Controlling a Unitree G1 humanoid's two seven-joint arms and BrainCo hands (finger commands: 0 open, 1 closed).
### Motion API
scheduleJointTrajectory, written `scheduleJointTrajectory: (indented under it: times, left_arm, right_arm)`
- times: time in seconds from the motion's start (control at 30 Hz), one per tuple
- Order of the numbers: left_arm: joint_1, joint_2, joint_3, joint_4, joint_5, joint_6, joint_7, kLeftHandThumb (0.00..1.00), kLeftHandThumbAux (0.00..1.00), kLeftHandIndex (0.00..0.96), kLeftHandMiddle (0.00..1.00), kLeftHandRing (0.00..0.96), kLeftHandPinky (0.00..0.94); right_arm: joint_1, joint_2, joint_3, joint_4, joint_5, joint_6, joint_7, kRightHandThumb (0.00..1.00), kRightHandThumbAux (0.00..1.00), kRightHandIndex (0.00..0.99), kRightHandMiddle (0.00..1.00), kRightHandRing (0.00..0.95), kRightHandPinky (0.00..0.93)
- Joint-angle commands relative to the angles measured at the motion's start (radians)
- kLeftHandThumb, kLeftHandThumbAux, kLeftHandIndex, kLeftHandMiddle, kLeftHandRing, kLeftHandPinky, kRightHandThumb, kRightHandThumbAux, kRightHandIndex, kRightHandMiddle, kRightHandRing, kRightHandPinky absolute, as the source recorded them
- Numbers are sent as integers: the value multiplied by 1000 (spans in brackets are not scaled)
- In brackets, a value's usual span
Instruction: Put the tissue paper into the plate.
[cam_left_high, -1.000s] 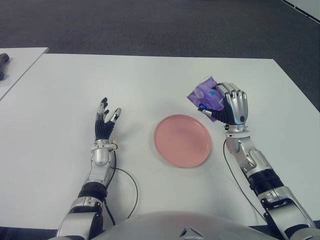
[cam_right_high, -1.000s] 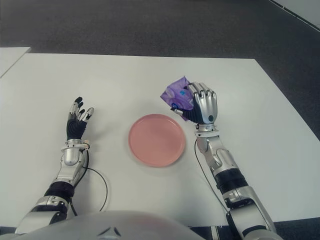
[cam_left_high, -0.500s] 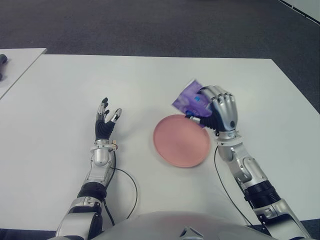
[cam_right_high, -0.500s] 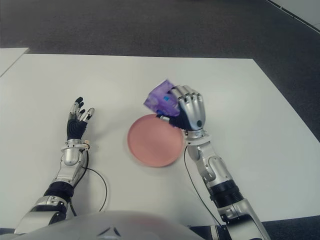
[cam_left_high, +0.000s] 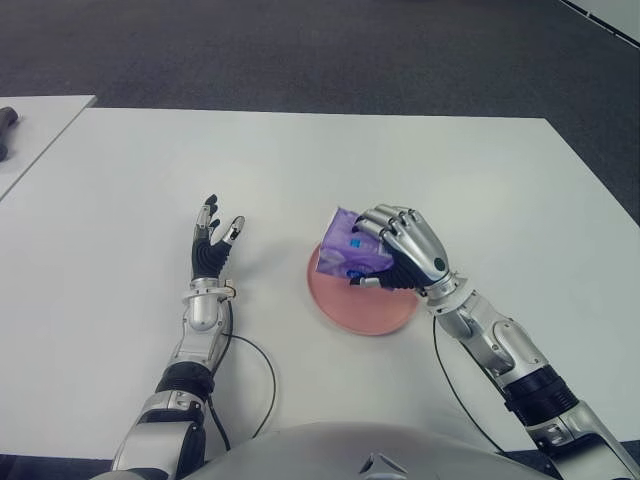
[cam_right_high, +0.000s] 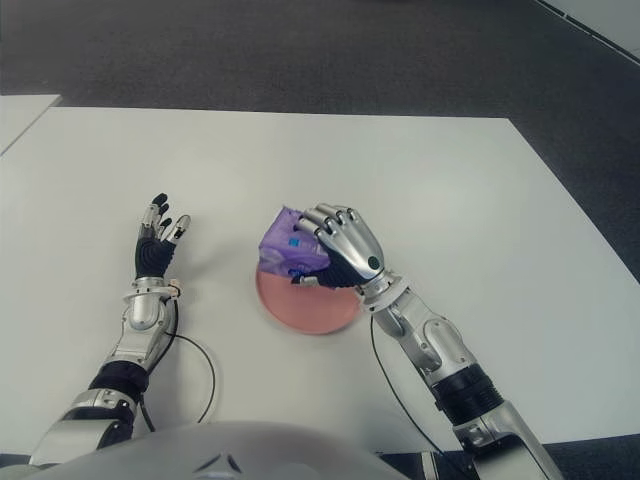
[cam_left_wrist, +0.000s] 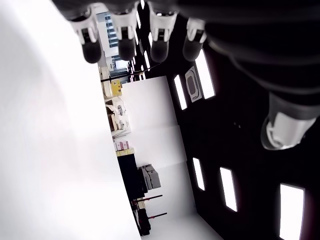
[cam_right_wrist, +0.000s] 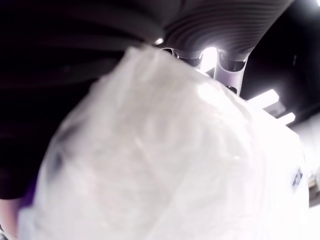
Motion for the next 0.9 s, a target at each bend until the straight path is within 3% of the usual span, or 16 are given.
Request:
scheduleJointTrajectory:
  times: [0.03, 0.33, 0.67, 0.9]
  left_arm:
    - [33, -9, -5, 34, 11, -1, 8, 0, 477, 0, 0, 0, 0]
    - [39, -10, -5, 33, 16, -11, 15, 0, 482, 0, 0, 0, 0]
    - [42, -6, -7, 33, 17, -18, 6, 0, 475, 0, 0, 0, 0]
    - [41, -5, -5, 35, 16, -15, 7, 0, 469, 0, 0, 0, 0]
  right_arm:
    - [2, 3, 17, 11, -3, -22, 52, 952, 659, 384, 503, 526, 771]
    - [-7, -4, 26, 34, -20, -19, 130, 952, 659, 383, 506, 529, 782]
    - [-35, 6, 48, 131, -78, -15, 94, 952, 659, 380, 506, 532, 806]
    - [-46, 15, 46, 156, -68, 9, 125, 952, 659, 378, 505, 533, 809]
